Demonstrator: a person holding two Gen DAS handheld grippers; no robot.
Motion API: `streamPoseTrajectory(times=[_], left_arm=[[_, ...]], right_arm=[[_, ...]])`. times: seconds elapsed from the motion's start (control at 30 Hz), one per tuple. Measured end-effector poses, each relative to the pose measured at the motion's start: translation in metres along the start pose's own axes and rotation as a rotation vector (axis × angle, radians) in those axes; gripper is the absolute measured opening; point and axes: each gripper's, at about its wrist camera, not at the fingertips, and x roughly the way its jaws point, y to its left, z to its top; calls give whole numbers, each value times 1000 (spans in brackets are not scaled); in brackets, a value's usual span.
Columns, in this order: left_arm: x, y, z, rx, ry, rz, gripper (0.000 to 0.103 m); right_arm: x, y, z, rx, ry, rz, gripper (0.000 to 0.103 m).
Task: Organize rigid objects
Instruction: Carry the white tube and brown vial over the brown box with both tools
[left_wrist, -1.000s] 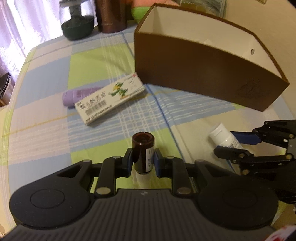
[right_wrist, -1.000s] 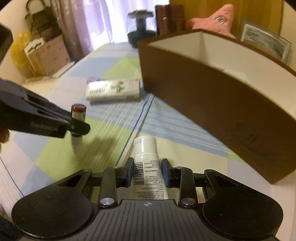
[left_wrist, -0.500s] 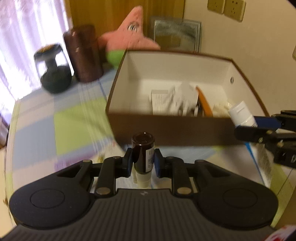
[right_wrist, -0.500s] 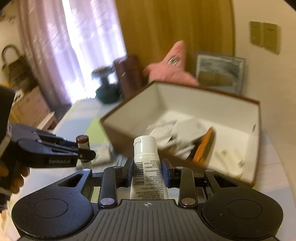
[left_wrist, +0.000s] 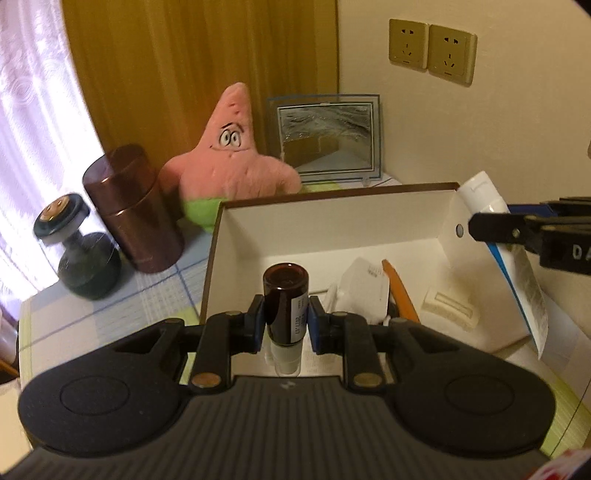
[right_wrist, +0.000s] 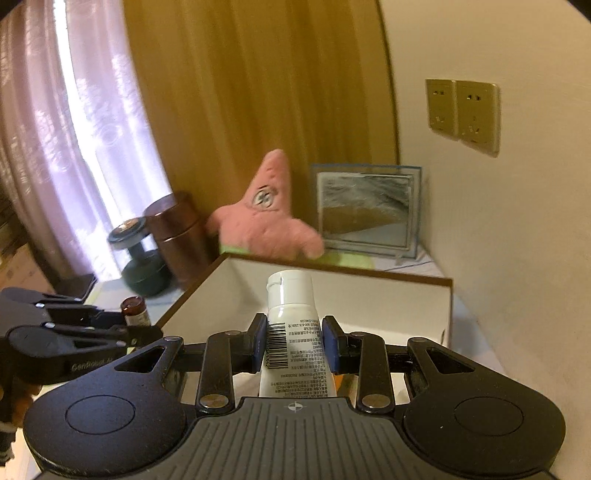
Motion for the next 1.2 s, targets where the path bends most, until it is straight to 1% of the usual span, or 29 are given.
streamPoseTrajectory(times=[0.17,0.33,0.53,0.8,0.93,1.07,1.2], left_arm=[[24,-5,13,24,12,-12,20],[53,-8,22,48,36,-15,20],[81,-6,29,62,63,-19,20],[106,-3,29,65,94,-30,20],[114,-1,28,61,106,-29,20],[119,3,26,59,114,-28,20],[121,6,24,56,120,-26,20]], right_arm=[[24,-13,6,25,19,-53,29],[54,-27,4,47,78,-122,29],[80,-40,-1,65,130,-161,29],[104,-54,-4,73,160,-198,30],[112,-54,-2,43,152,-237,30],[109,-58,-1,69,137,-211,32],[108,-59,-5,81,165,-191,34]])
